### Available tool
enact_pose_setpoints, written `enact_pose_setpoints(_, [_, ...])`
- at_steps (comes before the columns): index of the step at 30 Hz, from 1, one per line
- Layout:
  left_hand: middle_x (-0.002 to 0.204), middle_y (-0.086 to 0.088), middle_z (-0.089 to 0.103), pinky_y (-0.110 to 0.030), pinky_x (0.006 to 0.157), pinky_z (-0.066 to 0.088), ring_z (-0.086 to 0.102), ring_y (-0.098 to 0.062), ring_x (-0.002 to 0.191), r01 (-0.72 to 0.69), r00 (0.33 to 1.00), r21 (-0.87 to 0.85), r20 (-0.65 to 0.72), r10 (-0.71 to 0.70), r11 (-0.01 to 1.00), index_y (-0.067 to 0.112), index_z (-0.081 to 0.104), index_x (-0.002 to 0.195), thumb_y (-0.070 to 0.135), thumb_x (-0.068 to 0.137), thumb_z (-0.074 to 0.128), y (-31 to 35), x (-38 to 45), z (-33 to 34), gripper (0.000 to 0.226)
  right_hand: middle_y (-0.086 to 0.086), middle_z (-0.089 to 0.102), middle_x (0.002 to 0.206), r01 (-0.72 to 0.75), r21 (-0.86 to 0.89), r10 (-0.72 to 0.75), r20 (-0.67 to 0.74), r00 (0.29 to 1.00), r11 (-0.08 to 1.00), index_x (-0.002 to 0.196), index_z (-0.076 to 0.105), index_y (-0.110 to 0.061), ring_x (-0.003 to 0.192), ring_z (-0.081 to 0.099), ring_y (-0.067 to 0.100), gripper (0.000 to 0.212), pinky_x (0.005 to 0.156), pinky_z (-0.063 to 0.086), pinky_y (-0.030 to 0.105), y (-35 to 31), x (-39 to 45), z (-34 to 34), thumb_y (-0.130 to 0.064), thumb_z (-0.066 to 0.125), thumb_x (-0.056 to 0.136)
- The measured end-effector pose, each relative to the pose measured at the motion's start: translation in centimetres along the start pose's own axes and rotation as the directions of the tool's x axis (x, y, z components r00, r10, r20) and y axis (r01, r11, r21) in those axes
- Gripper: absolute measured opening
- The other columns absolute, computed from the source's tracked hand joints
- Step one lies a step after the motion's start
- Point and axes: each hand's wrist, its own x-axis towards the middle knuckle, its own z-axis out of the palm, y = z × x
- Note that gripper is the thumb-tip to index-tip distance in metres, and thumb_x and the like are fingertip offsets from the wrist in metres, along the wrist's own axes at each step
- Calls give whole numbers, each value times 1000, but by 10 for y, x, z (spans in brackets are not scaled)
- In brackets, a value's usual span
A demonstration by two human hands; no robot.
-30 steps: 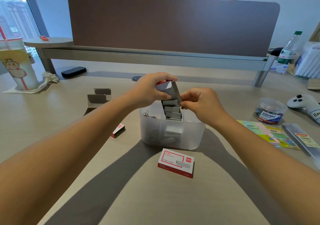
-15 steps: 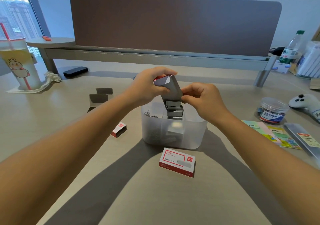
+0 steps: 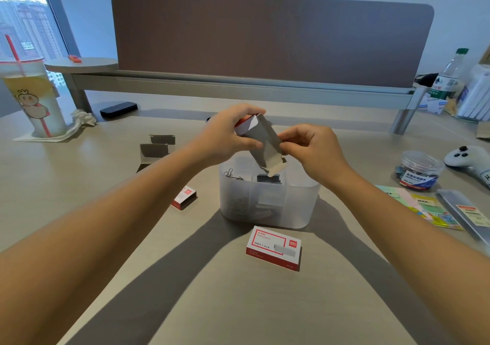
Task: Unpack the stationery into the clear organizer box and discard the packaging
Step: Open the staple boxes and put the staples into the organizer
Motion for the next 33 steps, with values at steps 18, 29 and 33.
enact_pose_setpoints(18, [101, 3, 44, -2, 62, 43, 48, -9, 79, -12, 984, 7, -177, 13, 1000, 22, 42, 101, 19, 74, 69, -2, -84, -4, 38, -3, 56, 97, 45, 2, -45, -61, 997, 999, 106, 58, -8, 88, 54, 11, 20, 75, 43, 10, -19, -63, -13, -13, 54, 87])
enact_pose_setpoints(29, [117, -11, 56, -27, 77, 39, 49, -20, 97, 346, 925, 145, -215, -312, 927, 10, 52, 111, 33, 73, 69, -37, -161, 13, 48, 9, 59, 120, 153, -405, -17, 321, 947, 902, 113, 58, -8, 106, 52, 21, 28, 84, 41, 24, 11, -146, 5, -20, 53, 87])
enact_pose_setpoints(33, [108, -10, 60, -34, 76, 44, 47, -18, 89, 457, 886, 310, -245, -395, 834, 11, 56, 99, 44, 72, 66, -56, -168, 0, 44, 4, 48, 136, 223, -432, -34, 404, 914, 874, 129, 45, -13, 122, 44, 18, 45, 99, 34, 23, 0, -145, 17, -28, 52, 88])
